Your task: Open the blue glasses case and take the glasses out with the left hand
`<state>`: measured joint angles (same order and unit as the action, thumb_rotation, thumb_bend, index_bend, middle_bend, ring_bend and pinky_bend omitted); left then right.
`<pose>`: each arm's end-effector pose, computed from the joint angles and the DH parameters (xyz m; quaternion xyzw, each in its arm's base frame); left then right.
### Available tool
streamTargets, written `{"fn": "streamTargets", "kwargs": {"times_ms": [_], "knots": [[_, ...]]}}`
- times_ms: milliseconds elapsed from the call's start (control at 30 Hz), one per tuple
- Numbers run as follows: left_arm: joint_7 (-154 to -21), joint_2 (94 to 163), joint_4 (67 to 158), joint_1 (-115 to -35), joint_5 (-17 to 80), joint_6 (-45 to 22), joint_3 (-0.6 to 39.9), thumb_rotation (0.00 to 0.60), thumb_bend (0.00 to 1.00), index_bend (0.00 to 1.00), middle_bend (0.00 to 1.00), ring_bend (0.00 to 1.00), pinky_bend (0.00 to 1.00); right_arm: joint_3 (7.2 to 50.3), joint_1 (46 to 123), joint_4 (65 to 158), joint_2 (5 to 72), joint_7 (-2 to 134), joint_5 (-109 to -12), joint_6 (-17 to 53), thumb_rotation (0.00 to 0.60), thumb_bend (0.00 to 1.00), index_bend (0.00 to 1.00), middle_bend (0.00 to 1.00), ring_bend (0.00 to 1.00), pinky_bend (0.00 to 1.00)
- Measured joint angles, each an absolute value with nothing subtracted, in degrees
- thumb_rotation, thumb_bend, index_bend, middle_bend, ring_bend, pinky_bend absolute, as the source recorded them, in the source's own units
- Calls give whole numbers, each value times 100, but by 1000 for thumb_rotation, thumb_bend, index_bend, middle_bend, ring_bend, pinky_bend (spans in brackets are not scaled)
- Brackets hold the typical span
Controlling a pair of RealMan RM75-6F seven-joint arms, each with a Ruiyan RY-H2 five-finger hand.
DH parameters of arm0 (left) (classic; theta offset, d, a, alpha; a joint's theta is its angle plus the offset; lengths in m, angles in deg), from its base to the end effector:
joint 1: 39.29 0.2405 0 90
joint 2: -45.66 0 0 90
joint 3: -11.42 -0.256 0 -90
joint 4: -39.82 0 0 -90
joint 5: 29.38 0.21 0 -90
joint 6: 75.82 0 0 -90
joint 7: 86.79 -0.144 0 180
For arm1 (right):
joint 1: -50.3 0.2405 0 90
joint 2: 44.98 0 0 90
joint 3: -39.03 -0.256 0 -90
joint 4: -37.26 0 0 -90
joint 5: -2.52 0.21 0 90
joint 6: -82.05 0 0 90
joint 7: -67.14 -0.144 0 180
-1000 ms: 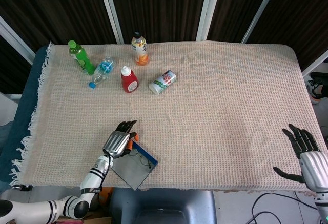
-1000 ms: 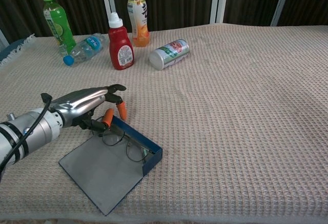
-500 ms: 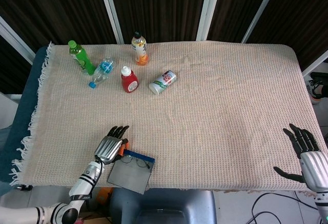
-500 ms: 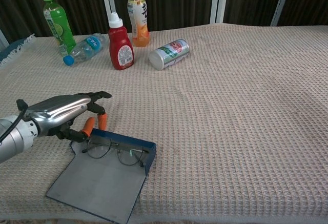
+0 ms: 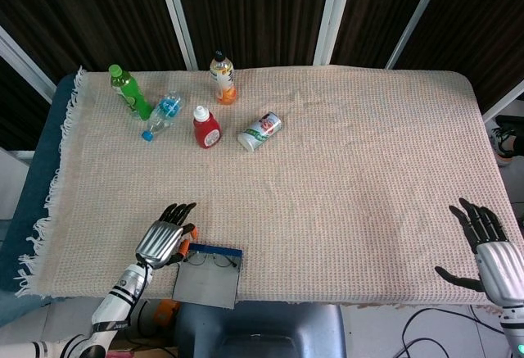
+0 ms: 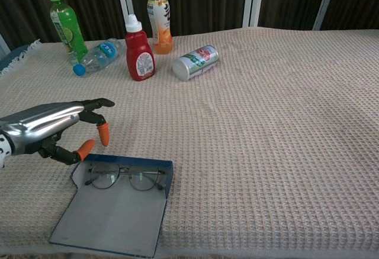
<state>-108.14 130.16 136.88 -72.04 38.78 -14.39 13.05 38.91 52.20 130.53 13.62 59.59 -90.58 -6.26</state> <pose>-0.1794 0.2645 -0.0116 -0.7454 -0.4199 -0.3436 0.3874 -0.3075 -0.1545 0.1815 0.6092 -0.3920 0.4116 0.5530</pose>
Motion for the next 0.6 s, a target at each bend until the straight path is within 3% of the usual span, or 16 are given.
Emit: {"fn": "streamTargets", "kwargs": {"times_ms": [233, 600], "knots": [[-10431, 12806, 14216, -7194, 4237, -1442, 1348, 600, 418, 353, 0, 0, 0, 3925, 5252, 13060, 1372, 6017, -9093, -540, 600, 151, 0, 0, 0, 0], [-11230, 13342, 14157, -7475, 3478, -1732, 1470, 600, 475, 294, 0, 0, 0, 3980, 5281, 13048, 1357, 6003, -9183, -499, 600, 151, 0, 0, 0, 0]]}}
